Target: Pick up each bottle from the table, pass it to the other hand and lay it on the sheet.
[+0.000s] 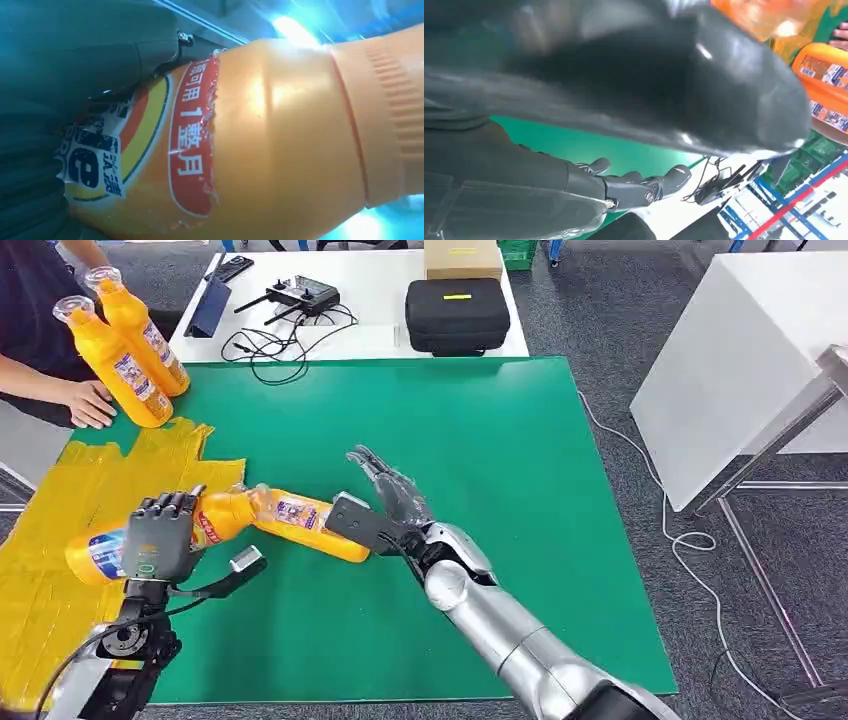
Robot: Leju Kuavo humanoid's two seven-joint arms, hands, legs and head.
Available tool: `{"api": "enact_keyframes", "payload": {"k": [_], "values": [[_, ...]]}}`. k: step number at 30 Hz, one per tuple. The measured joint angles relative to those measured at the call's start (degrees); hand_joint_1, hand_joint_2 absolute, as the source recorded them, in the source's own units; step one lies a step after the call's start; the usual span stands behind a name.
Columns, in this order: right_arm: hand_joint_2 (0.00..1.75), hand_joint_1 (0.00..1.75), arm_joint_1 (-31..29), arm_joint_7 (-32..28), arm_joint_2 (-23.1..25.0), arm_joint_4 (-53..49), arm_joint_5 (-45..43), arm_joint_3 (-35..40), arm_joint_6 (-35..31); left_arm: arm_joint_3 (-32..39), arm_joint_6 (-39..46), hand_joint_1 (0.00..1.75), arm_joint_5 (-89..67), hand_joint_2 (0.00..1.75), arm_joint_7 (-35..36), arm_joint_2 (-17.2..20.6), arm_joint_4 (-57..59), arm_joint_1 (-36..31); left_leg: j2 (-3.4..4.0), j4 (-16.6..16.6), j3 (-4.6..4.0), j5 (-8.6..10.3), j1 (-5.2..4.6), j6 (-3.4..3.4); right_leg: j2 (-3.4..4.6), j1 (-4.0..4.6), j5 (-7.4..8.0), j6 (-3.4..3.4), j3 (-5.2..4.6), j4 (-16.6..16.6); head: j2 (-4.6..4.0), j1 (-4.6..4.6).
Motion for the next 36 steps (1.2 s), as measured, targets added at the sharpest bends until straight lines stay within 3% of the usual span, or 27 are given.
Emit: {"api": "enact_keyframes", "payload": {"k": [5,14,29,36], "values": [[0.00,0.00,1.5,0.1,-0.1,-1.5,3.1,-2.1,0.9,-4.9,0.0,1.75,1.8,1.75,1.7,0.2,8.8,-2.6,0.00,0.0,-0.02,0.00,0.00,0.00,-0.01,0.00,0.00,0.00,0.01,0.0,0.00,0.02],[0.00,0.00,2.9,0.2,-0.1,-3.2,4.7,-3.9,1.9,-5.4,0.3,1.75,0.5,1.75,4.4,1.3,17.3,-5.0,-0.05,0.0,-0.01,0.00,0.01,0.00,-0.03,0.01,0.00,0.00,0.03,0.0,0.00,0.00],[0.00,0.00,3.6,0.2,-0.1,-3.7,5.0,-4.5,1.9,-5.2,0.6,1.75,0.0,1.75,4.9,2.0,20.5,-6.7,-0.07,0.0,0.04,0.01,0.01,0.00,-0.03,0.01,0.00,0.00,0.08,0.0,0.00,0.02],[0.00,0.00,5.0,1.0,-0.7,-4.9,5.7,-5.3,1.7,-5.5,-1.1,1.75,0.0,1.75,8.4,2.8,23.5,-8.6,-0.07,0.0,0.06,0.01,0.02,0.00,-0.03,0.01,0.00,0.00,0.10,0.0,0.00,0.02]]}}
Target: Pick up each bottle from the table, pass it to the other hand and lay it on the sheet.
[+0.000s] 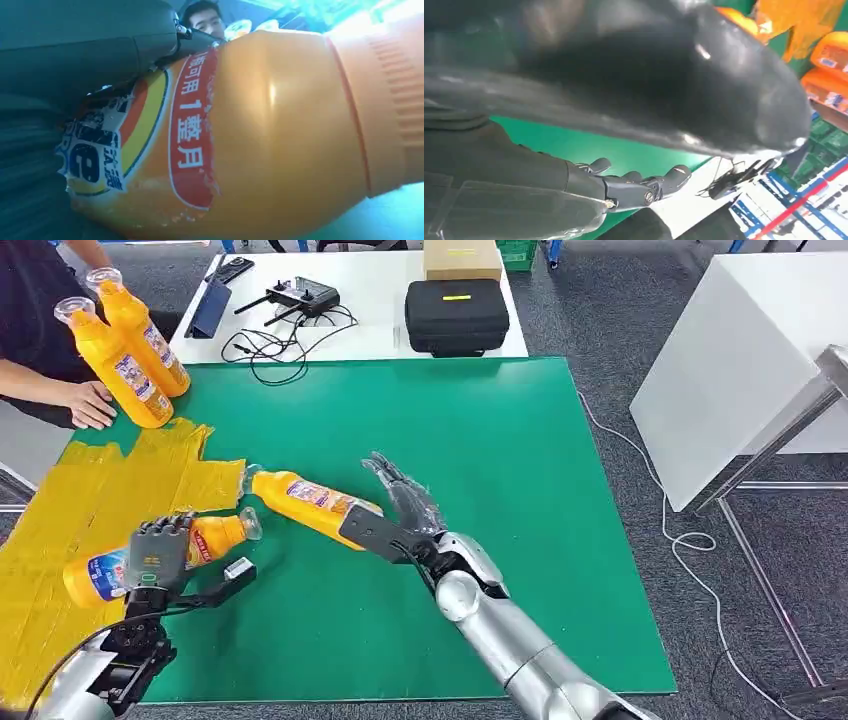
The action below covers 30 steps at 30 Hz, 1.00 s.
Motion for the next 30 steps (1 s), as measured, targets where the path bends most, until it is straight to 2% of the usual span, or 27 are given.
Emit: {"api": "enact_keyframes", "payload": {"k": [6,15,16,17,18,19,30], "values": [[0.00,0.00,1.8,0.9,-0.9,-2.1,1.0,-1.0,0.0,0.0,-2.4,1.75,0.0,1.75,0.9,1.0,1.4,-1.1,-0.02,0.0,0.01,0.00,0.00,0.00,-0.01,-0.01,0.00,0.00,0.01,0.0,0.00,0.00],[0.00,0.00,3.0,1.5,-1.7,-4.5,2.8,-2.3,1.4,0.1,-11.3,1.75,0.7,1.75,-2.6,0.9,1.8,-2.9,-0.06,0.0,0.34,-0.02,-0.02,0.00,-0.05,-0.04,-0.01,-0.01,0.38,0.0,0.00,-0.04],[0.00,0.00,3.0,1.5,-1.8,-4.7,2.9,-2.4,1.5,0.1,-11.5,0.12,0.9,1.75,-2.8,0.9,1.8,-2.9,-0.05,0.0,0.38,-0.02,-0.02,0.00,-0.05,-0.04,-0.01,-0.01,0.41,0.0,0.00,-0.02],[0.00,0.00,3.0,1.5,-1.9,-4.7,2.9,-2.5,1.7,0.1,-11.5,0.00,1.0,1.75,-3.0,0.9,1.8,-2.9,-0.06,0.0,0.42,-0.01,-0.02,0.00,-0.05,-0.04,-0.01,-0.01,0.44,0.0,0.00,-0.02],[0.00,0.00,3.0,1.5,-2.0,-4.7,2.9,-2.5,1.9,0.2,-11.6,0.00,1.1,1.75,-3.1,0.9,1.8,-2.9,-0.06,0.0,0.45,-0.01,-0.02,0.00,-0.05,-0.04,-0.01,-0.01,0.48,0.0,0.00,-0.02],[0.00,0.00,3.0,1.5,-2.0,-4.7,3.0,-2.6,2.0,0.3,-11.8,0.00,1.3,0.00,-3.4,0.8,1.8,-2.9,-0.07,0.0,0.48,0.00,-0.02,0.00,-0.06,-0.03,-0.01,-0.01,0.50,0.0,0.00,-0.02],[0.00,0.00,1.9,-0.1,-1.9,-3.8,4.2,-3.0,2.9,3.0,-13.3,0.00,4.9,0.00,-10.7,0.6,1.8,-2.7,-0.19,-0.1,0.59,0.01,-0.03,0.00,-0.25,-0.04,-0.02,-0.01,0.72,0.0,0.00,-0.02]]}}
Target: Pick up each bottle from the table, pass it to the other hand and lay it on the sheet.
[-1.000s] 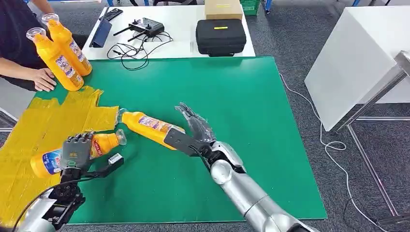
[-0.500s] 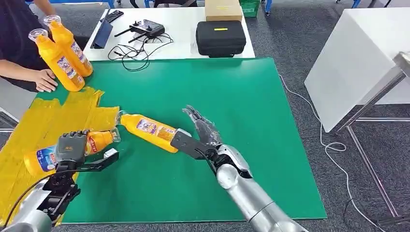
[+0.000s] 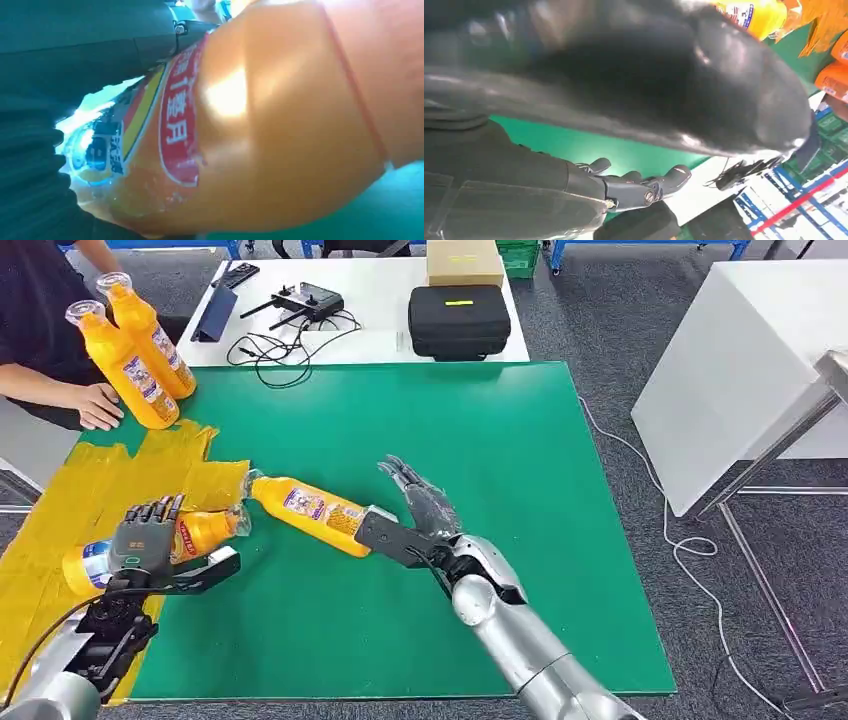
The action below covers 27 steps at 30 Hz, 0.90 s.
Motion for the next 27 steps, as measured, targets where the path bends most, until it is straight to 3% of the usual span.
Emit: {"api": "enact_keyframes", "payload": {"k": [11,15,20,27], "values": [[0.00,0.00,-2.1,-1.0,0.8,3.3,0.7,-1.3,-0.3,3.8,7.6,0.00,3.6,0.00,-12.4,-1.8,0.0,1.1,0.01,0.0,-0.05,0.01,-0.04,0.00,0.00,-0.03,0.00,0.01,-0.12,0.0,0.00,0.02],[0.00,0.00,-2.4,-1.1,0.9,4.2,0.7,-2.2,-0.8,7.3,13.2,0.00,9.4,0.00,-22.0,-3.2,-0.5,1.3,0.05,0.0,-0.19,0.01,-0.03,0.00,0.03,-0.01,0.01,0.01,-0.30,0.0,0.00,0.02],[0.00,0.00,-2.7,-1.4,1.1,5.6,0.9,-2.8,-0.8,16.8,14.5,0.00,21.6,0.00,-36.2,-5.9,-6.0,1.4,0.09,0.1,-0.32,0.01,-0.02,0.00,0.08,-0.01,0.02,0.01,-0.45,0.0,0.00,0.02],[0.00,0.00,-3.1,-2.0,1.6,7.1,0.9,-3.4,-1.1,16.3,14.5,0.00,45.0,0.00,-37.5,-7.3,-14.5,2.9,0.08,0.1,-0.48,0.00,0.00,0.00,0.05,0.02,0.01,0.01,-0.56,0.0,0.00,0.02]]}}
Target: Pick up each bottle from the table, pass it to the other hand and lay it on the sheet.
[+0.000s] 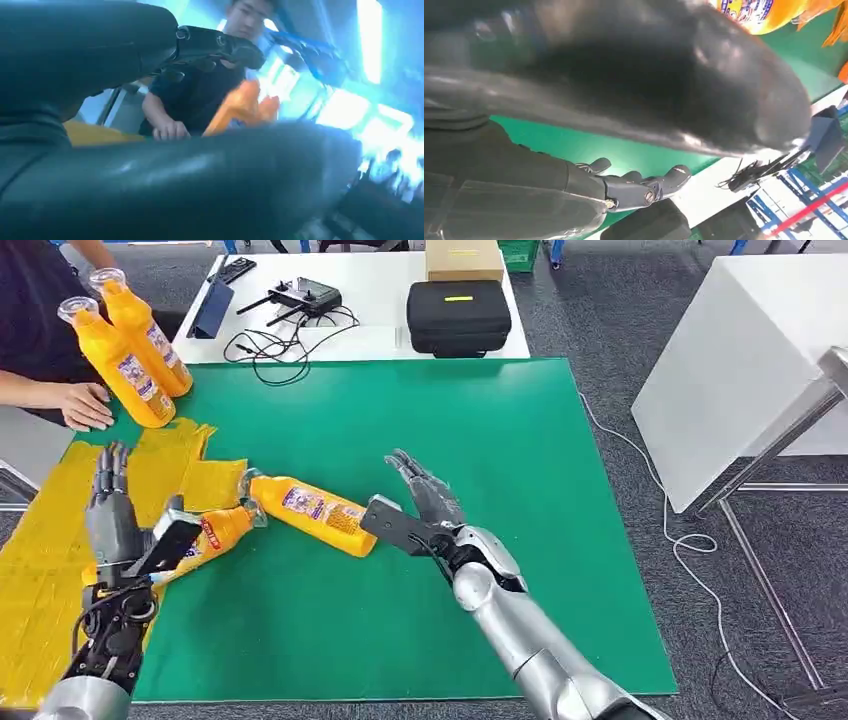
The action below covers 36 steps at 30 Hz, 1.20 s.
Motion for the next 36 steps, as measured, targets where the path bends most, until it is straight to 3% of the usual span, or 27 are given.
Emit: {"api": "enact_keyframes", "payload": {"k": [3,4,6,8,13,22,36], "values": [[0.00,0.00,0.0,0.0,0.2,0.5,0.1,-0.2,0.0,-1.5,0.0,0.00,4.3,0.00,-0.2,-0.1,-2.3,0.6,0.00,0.0,-0.01,0.00,0.00,0.00,0.01,0.00,0.00,0.00,-0.02,0.0,0.00,0.00],[1.75,0.00,-0.1,0.2,0.2,0.6,0.5,-0.2,-0.2,-2.4,-0.5,0.00,9.1,0.00,-0.2,-0.1,-3.5,0.9,0.01,0.0,-0.01,0.00,0.00,0.00,0.03,-0.01,0.01,0.00,-0.02,0.0,0.00,-0.02],[1.75,0.00,-0.1,1.0,0.3,1.0,1.2,-0.2,-0.4,-4.8,-3.1,0.00,22.5,0.00,-0.2,-0.1,-7.4,1.5,0.01,0.0,-0.02,0.00,0.00,0.00,0.02,0.00,0.01,0.00,-0.03,0.0,0.00,0.00],[1.75,0.00,-0.6,2.8,0.7,1.8,2.2,-0.2,-0.7,-5.2,-11.0,0.00,33.6,0.00,-0.2,-0.5,-12.5,2.2,0.00,0.0,-0.02,0.00,0.00,0.00,0.00,-0.01,0.01,0.00,-0.04,0.0,0.00,-0.02],[1.75,0.00,-3.4,8.7,2.6,4.7,4.4,-0.2,0.1,-4.3,-23.6,0.00,37.6,0.00,-0.3,-4.4,-21.9,2.9,0.00,0.0,-0.05,0.00,-0.01,0.00,0.00,-0.04,0.01,0.00,-0.04,0.0,0.00,0.00],[1.75,0.00,-6.9,14.4,5.7,9.4,6.2,-0.1,3.3,-5.0,-26.2,0.00,38.8,0.00,-0.3,-9.6,-26.6,2.8,0.00,0.0,-0.04,0.00,-0.01,0.00,0.02,-0.02,0.01,0.01,-0.06,0.0,0.00,-0.02],[1.75,0.00,-8.9,16.9,7.7,12.5,6.3,0.0,6.2,-5.0,-27.0,0.00,40.6,0.00,-0.3,-10.5,-27.9,3.2,0.00,0.0,-0.06,0.00,-0.01,0.00,0.00,-0.03,0.01,0.01,-0.05,0.0,0.00,-0.02]]}}
